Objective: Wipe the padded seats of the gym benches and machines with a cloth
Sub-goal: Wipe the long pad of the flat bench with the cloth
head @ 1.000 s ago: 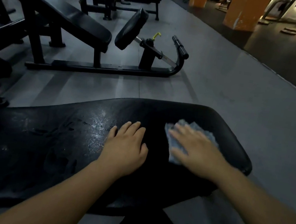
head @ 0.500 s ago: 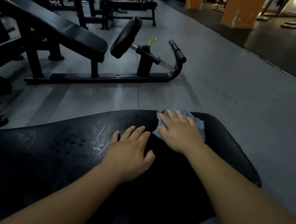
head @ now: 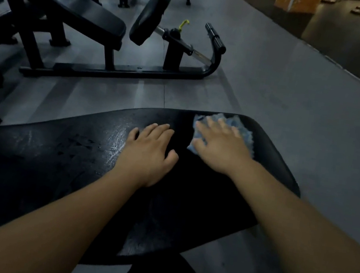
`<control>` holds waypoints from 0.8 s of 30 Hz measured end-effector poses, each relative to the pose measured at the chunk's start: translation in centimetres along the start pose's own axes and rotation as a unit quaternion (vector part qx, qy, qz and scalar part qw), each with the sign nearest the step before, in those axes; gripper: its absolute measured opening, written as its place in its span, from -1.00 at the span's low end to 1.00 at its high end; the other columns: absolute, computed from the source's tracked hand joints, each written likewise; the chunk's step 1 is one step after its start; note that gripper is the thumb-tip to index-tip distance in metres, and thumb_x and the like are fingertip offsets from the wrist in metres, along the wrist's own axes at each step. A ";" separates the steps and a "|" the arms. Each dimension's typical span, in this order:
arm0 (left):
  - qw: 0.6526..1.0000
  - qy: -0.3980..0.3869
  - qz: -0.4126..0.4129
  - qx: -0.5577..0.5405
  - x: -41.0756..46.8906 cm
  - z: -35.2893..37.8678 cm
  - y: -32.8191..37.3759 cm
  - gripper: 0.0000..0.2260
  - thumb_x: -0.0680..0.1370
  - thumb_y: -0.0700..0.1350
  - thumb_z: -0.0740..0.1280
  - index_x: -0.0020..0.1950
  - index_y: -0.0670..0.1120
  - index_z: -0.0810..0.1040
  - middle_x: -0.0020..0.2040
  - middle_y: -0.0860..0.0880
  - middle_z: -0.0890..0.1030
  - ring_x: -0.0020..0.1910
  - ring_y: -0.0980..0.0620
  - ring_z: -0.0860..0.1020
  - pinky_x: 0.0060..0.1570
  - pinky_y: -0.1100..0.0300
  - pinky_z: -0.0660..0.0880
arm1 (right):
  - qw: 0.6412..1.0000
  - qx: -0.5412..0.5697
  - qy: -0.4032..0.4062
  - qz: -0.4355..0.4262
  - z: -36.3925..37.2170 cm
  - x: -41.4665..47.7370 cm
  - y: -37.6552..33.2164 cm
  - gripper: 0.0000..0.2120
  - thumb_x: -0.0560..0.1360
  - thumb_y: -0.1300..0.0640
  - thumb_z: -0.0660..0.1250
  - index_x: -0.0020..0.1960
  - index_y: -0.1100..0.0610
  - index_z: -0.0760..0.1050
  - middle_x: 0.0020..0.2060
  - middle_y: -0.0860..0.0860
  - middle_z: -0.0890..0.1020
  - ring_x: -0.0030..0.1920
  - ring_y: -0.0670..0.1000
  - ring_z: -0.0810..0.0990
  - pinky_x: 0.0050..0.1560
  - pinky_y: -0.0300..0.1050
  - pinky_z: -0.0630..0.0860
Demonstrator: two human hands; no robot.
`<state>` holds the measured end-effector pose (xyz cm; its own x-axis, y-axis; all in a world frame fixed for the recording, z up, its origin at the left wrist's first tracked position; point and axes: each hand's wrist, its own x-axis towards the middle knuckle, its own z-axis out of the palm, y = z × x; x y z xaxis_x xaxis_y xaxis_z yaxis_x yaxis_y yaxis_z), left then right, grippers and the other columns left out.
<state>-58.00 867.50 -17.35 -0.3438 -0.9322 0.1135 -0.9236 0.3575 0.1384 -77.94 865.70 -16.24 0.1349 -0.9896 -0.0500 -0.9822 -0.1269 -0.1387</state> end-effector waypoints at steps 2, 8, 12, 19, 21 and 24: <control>1.000 -0.005 -0.001 0.006 0.0 0.0 0.1 -0.32 0.46 0.22 -0.15 0.53 0.03 0.25 0.58 0.05 0.22 0.56 0.03 0.13 0.51 -0.16 0.06 | 0.997 0.013 -0.004 -0.078 0.6 -4.5 -1.3 -0.44 0.63 -0.19 -0.07 0.62 -0.14 0.01 0.63 -0.08 -0.03 0.61 0.01 -0.11 0.56 0.08 -0.13; 0.999 -0.034 -0.015 0.012 -0.1 -0.2 0.8 -0.29 0.47 0.20 -0.19 0.60 0.01 0.13 0.63 0.04 0.09 0.60 0.00 0.00 0.54 -0.13 -0.04 | 0.995 0.023 0.013 -0.091 0.3 -8.5 5.5 -0.24 0.43 -0.31 -0.19 0.59 -0.13 0.15 0.61 -0.10 0.10 0.60 -0.03 0.02 0.53 -0.06 -0.05; 0.998 -0.040 0.055 -0.012 -0.6 0.1 5.2 -0.24 0.40 0.24 -0.21 0.57 0.05 0.21 0.61 0.05 0.14 0.59 0.00 0.07 0.53 -0.10 -0.02 | 0.999 -0.025 0.036 0.010 0.6 -3.6 4.5 -0.28 0.47 -0.26 -0.16 0.61 -0.12 0.08 0.62 -0.04 0.09 0.60 0.05 0.01 0.55 0.10 0.00; 0.995 -0.053 0.077 -0.028 -1.0 1.0 5.5 -0.35 0.53 0.21 -0.09 0.60 0.01 0.09 0.64 0.02 0.03 0.60 0.00 -0.04 0.55 -0.13 -0.10 | 0.999 0.017 -0.020 -0.042 -0.1 -9.9 5.4 -0.28 0.47 -0.28 -0.18 0.60 -0.14 0.11 0.61 -0.14 0.03 0.61 -0.07 -0.06 0.56 0.00 -0.04; 0.995 -0.054 0.079 -0.023 -0.8 0.9 5.9 -0.35 0.52 0.22 -0.09 0.58 0.01 0.14 0.62 0.00 0.08 0.59 -0.03 0.01 0.53 -0.16 -0.04 | 1.000 -0.010 0.009 0.023 -0.4 -6.1 6.5 -0.26 0.46 -0.28 -0.17 0.60 -0.12 0.13 0.62 -0.06 0.09 0.61 0.00 0.00 0.54 0.02 0.01; 0.993 -0.031 0.113 0.018 0.7 0.2 5.6 -0.32 0.43 0.30 -0.13 0.44 0.03 0.31 0.49 -0.01 0.30 0.45 -0.09 0.26 0.35 -0.15 0.22 | 0.995 -0.018 0.021 0.100 0.0 -0.3 5.6 -0.41 0.61 -0.19 -0.04 0.62 -0.10 0.07 0.62 -0.02 0.04 0.61 0.08 -0.02 0.54 0.12 -0.03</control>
<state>-63.48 868.86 -16.73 -0.5514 -0.8308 0.0758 -0.8271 0.5563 0.0805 -83.52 865.26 -16.96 -0.0684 -0.9972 -0.0318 -0.9929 0.0711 -0.0950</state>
